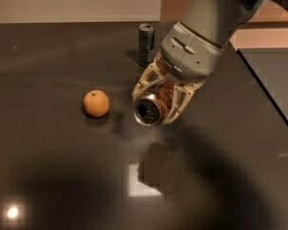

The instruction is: Place orange can upright

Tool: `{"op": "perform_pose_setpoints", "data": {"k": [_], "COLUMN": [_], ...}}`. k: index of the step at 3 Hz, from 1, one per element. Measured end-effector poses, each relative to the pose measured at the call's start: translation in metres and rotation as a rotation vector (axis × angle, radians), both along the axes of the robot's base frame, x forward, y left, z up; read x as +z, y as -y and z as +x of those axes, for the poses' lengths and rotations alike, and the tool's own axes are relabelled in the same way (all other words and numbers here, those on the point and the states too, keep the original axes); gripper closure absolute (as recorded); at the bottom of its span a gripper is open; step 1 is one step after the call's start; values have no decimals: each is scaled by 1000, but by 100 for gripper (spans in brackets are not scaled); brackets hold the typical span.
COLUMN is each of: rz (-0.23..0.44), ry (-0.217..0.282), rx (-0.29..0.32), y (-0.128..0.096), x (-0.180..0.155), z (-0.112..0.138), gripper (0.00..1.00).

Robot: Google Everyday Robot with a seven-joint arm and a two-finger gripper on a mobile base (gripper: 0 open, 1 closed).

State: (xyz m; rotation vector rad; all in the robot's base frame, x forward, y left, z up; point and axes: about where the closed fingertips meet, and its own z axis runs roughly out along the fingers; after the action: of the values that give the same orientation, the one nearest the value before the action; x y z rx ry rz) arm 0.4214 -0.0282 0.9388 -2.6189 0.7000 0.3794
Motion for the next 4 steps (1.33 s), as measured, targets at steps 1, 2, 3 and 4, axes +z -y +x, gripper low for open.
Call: {"op": "perform_pose_setpoints", "data": {"k": [1, 2, 3, 4], "rz": [101, 197, 296, 369], "ry": [-101, -204, -315, -398], "rx": [-88, -133, -164, -195], "y": [7, 6, 7, 10], "x": [4, 3, 1, 7], "z": [-6, -8, -7, -7], "gripper": [100, 100, 100, 100]}}
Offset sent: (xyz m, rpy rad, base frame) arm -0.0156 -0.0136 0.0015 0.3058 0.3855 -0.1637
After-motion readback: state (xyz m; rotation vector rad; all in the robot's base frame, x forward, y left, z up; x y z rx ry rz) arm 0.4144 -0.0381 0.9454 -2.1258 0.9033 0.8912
